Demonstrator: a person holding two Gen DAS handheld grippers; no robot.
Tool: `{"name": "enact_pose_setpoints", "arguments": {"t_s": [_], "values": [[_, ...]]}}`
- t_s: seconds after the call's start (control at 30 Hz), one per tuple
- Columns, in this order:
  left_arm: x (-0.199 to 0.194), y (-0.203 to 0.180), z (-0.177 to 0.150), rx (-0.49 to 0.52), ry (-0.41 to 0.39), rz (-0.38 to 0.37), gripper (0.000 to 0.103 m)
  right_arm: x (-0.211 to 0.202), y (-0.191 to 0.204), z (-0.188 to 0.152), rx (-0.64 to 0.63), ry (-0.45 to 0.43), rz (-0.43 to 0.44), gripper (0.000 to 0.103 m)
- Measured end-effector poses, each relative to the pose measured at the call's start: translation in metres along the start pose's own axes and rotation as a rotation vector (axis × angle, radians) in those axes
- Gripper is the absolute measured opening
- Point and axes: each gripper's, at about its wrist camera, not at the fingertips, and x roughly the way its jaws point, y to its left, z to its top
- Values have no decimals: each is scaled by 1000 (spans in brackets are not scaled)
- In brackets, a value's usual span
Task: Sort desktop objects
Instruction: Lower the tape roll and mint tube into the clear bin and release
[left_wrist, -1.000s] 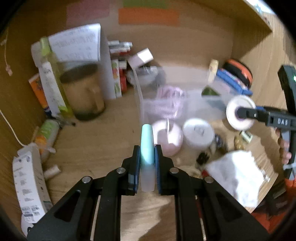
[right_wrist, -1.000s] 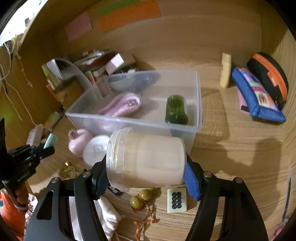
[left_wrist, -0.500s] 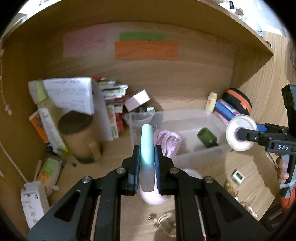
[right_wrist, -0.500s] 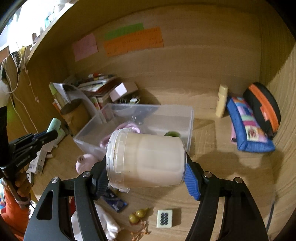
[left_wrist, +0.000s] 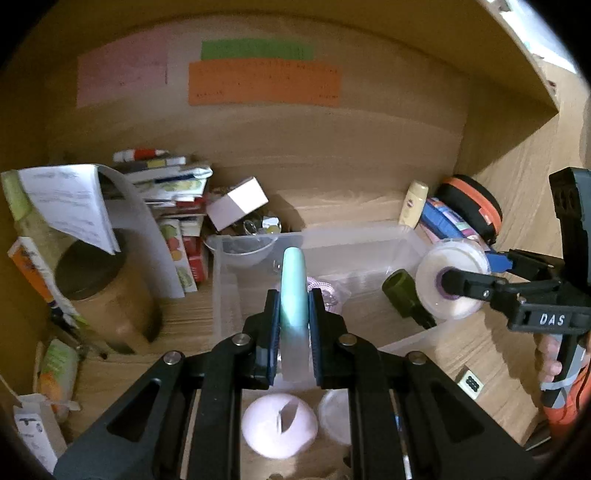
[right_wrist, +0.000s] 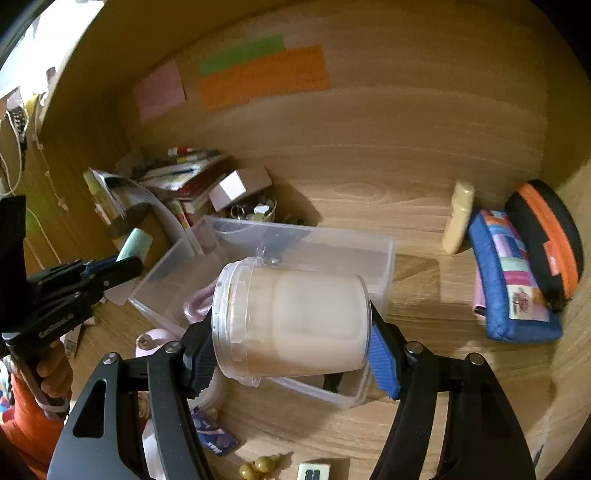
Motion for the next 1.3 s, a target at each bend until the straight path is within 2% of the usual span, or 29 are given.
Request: {"name": "enact_pose_setpoints", "arguments": {"t_s": [0.33, 0.63, 1.03, 1.1, 1.17, 1.3], "values": [[42, 8, 2, -17, 74, -19, 14, 47, 12, 6, -75, 92, 0, 65], [65, 16, -5, -28, 130, -48, 14, 76, 25, 2, -139, 138, -23, 65], [62, 18, -4, -32, 121, -78, 14, 93, 37, -3, -188, 164, -51, 65], [60, 16, -3, -23, 114, -78, 19, 94, 37, -2, -179, 173, -50, 65], [56, 14, -3, -15, 102, -78, 29, 95, 34, -1, -160, 191, -40, 65], [47, 9, 0, 4, 71, -76, 33, 94, 31, -2, -150, 200, -56, 68]]}}
